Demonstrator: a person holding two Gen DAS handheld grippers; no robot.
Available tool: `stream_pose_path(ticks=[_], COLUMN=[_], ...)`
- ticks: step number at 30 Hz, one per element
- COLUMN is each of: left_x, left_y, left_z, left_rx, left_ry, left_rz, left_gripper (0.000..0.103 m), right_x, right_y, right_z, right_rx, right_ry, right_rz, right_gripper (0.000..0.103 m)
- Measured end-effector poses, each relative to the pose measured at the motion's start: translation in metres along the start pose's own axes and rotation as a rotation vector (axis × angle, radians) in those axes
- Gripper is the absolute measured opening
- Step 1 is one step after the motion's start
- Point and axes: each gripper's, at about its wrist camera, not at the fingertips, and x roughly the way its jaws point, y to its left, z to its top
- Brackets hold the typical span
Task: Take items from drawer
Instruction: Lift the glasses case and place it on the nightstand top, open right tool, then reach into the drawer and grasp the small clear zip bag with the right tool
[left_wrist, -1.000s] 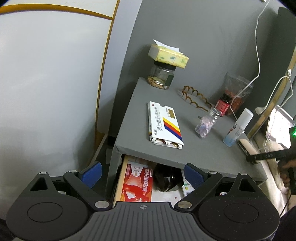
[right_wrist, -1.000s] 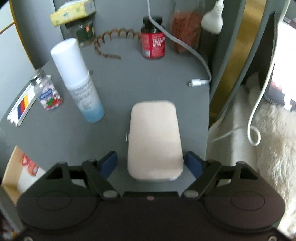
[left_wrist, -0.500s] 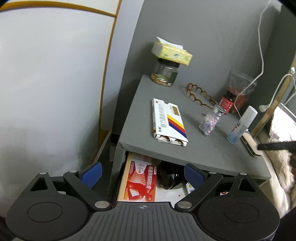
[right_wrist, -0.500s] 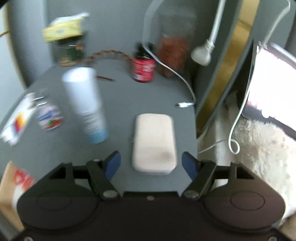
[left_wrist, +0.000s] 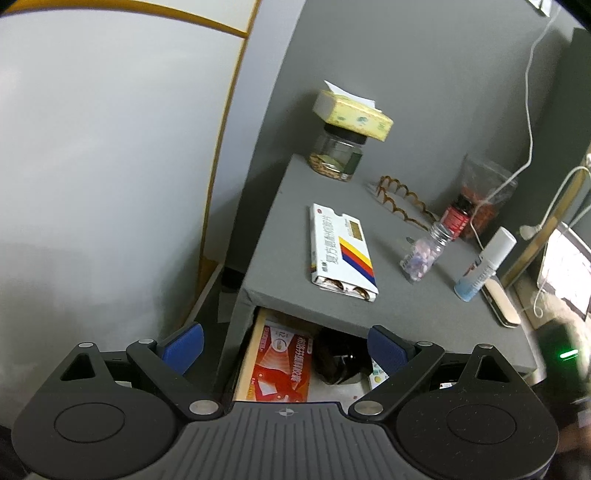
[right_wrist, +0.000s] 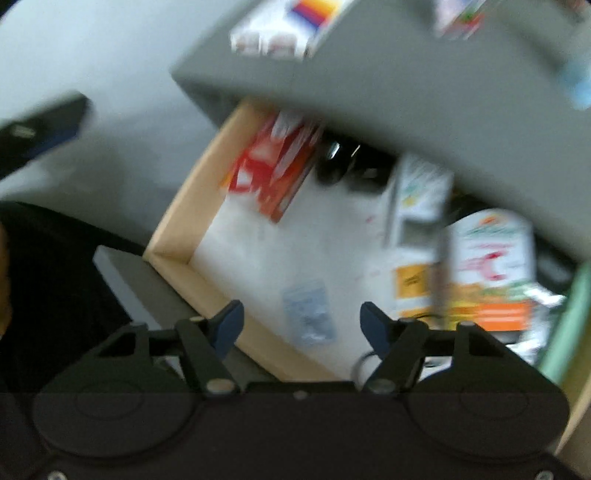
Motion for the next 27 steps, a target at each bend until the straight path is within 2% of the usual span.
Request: stream_pose_path(ticks=[2,7,9,11,13,17,20,21,24,27], left_x=[-0.001,-0.002,-0.002,-0.003,-0.003,-0.003,-0.004,-0.004,-0.004,-0.004], left_y=[0.001,0.004,0.006,0.008,0.008,0.009,0.01,0.01,0.009,0.007], left_z=[0.001,0.004,0.005,0.007,0.008,0.009,0.009,0.009,0.009,0.009], left_rx=[-0.005,-0.026,-0.036,-0.048,-0.053,-0.057,-0.063,-0.065,-0.063,-0.051], left_ry=[-0.002,-0.011,-0.015,-0.018,-0.018,-0.022,-0.026,-0.026,-0.029,-0.028], left_rz=[-0.002,-0.017,-0.022,-0.028,-0.033,-0.037,-0.037,-0.036,-0.039,-0.042], left_gripper=[0.093,0.093,0.093,0.093,0.093,0.093,0.093,0.093,0.093,0.093], right_x=[0.024,0.052,0.062,0.065,0.066,0.062,0.042,0.035,0.018,0.01], right_y=[0.01,0.025,0.032,0.037,0.044,0.042,0.032,0.029,0.019,0.01], right_z=[0.009,0.013,0.012,0.011,0.009,0.009,0.01,0.01,0.012,0.01], right_rx=[-0.004,-0.031,-0.055,-0.087,-0.139,-0.147,-0.102,-0.085,-0.047,-0.042], right_ry=[0.053,0.144,0.18,0.189,0.195,0.192,0.133,0.118,0.082,0.076], right_rz=[-0.032,-0.097,-0.131,-0.172,-0.227,-0.227,-0.193,-0.182,-0.16,-0.191], right_gripper=[0.063,0.059,0.05,0.045,0.035,0.029,0.016,0.004,0.001,0.0])
